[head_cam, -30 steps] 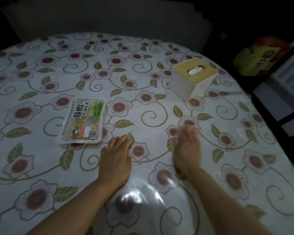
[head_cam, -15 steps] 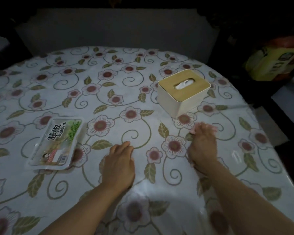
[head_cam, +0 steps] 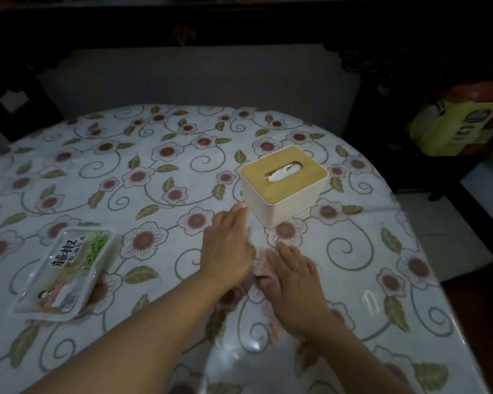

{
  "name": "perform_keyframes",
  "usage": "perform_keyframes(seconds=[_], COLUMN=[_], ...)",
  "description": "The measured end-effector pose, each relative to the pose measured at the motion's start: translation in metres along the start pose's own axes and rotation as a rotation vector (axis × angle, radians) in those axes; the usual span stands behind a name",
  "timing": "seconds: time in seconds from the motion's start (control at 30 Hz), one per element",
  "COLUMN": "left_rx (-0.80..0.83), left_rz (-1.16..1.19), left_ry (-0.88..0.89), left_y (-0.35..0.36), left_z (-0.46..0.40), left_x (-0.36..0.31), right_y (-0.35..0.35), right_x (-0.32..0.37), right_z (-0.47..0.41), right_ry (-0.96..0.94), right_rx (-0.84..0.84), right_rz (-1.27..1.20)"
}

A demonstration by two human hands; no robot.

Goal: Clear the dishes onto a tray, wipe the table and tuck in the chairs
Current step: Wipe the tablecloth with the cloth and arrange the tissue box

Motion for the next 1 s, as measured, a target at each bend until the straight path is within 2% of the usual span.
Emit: perform_keyframes(seconds=[0.13,0.23,0.37,0.57,0.73,1.0], left_rx=[-0.027,-0.026,-0.020,-0.093,-0.133,-0.148], left_rz=[-0.047,-0.127,-0.216,-0.368,-0.373,-0.359], left_ry=[0.071,0.119,0.194,0.232,0.193,0.052], left_y=[-0.003,0.000,0.013,0.012,-0.004,-0.043], left_z=[-0.032,-0.053,-0.071,-0.083,-0.054,0.027], left_x=[-0.023,-0.033,-0.044,-0.044,-0.027,0.041], right_y=[-0.035,-0.046,-0.053,-0.055,-0.058,-0.053], right_x=[-0.017,-0.028,-0.034,-0.030,-0.017,0.046], right_z=[0.000,-0.004,-0.008,-0.005,0.006,0.021], right_ry=[0.076,0.155,0.160,0.176,0.188,0.070], right_rx=[-0.175,-0.192,-0.195,-0.197,-0.201,-0.189], right_rz=[-0.129,-0.151,-0.174,-0.197,-0.202,-0.176])
Point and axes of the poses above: each hand's wrist, its own z-axis away from the middle knuckle, its own y-axis out of the palm, x = y × z, the point moved 4 cm from there along -z, towards the middle knuckle, and after that the axes turned 1 degree about x, right-handed, at the moved point
